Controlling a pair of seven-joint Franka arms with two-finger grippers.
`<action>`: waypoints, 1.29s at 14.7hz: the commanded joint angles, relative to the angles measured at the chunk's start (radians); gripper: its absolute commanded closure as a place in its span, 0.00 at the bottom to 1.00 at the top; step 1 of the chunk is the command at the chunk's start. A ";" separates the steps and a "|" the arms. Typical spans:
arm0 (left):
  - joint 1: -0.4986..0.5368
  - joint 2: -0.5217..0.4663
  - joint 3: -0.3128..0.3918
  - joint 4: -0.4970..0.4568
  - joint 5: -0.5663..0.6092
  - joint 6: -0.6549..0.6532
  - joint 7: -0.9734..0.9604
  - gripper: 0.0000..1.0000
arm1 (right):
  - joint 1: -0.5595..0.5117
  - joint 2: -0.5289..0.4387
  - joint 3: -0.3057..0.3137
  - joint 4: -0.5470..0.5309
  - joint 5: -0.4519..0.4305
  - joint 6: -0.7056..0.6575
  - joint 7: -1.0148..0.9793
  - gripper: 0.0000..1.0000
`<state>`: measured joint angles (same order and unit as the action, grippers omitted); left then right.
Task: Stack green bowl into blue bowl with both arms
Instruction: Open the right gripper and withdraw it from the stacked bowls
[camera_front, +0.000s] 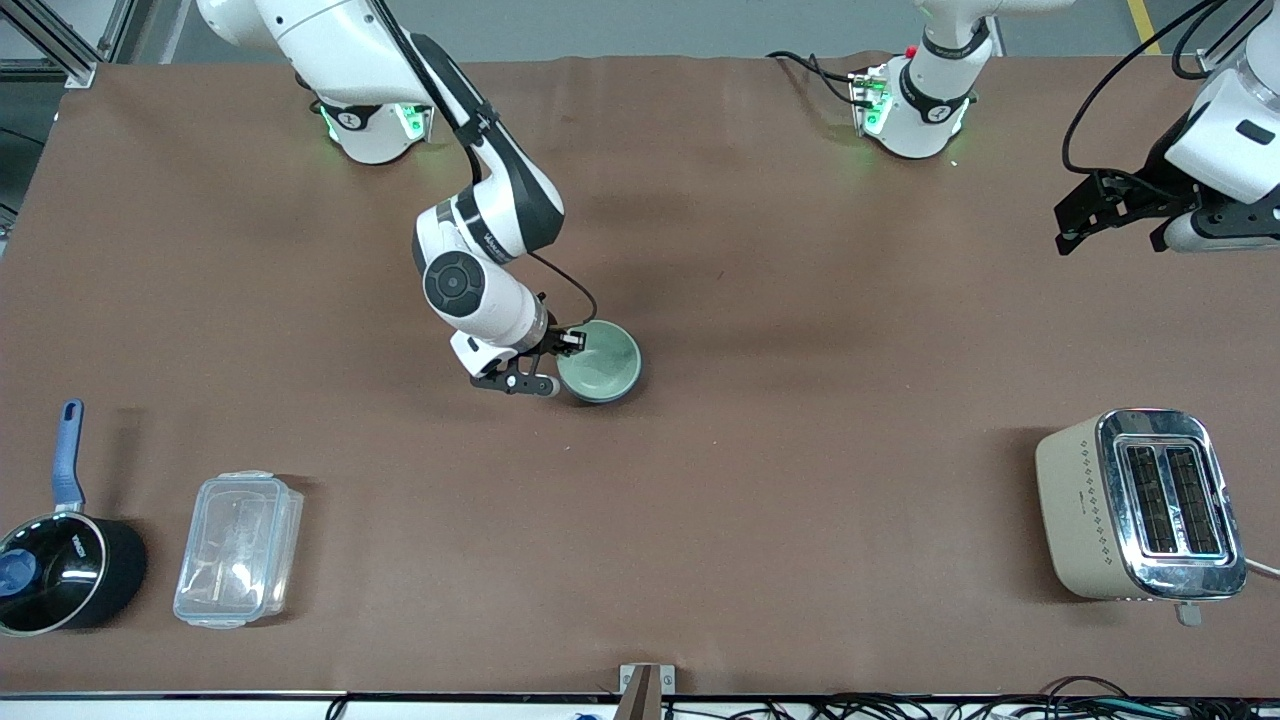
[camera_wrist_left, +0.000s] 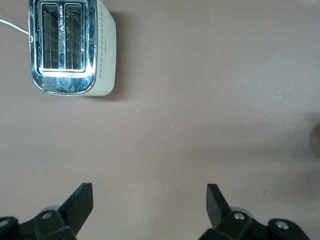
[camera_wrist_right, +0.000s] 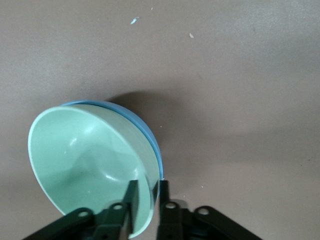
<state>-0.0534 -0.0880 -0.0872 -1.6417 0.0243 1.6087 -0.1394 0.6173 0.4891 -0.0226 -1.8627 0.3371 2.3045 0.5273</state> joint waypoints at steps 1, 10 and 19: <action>0.001 -0.001 0.006 0.008 -0.036 0.010 0.036 0.00 | 0.005 0.000 0.001 -0.006 -0.013 0.003 0.013 0.10; 0.015 -0.003 0.006 0.006 -0.040 -0.018 0.112 0.00 | -0.016 -0.262 -0.186 0.000 -0.220 -0.244 0.016 0.00; 0.015 0.001 0.006 0.014 -0.027 -0.018 0.110 0.00 | -0.174 -0.510 -0.345 -0.009 -0.326 -0.373 -0.210 0.00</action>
<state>-0.0401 -0.0867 -0.0837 -1.6412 0.0028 1.6053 -0.0456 0.4893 0.0662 -0.3782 -1.8286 0.0311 1.9665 0.3655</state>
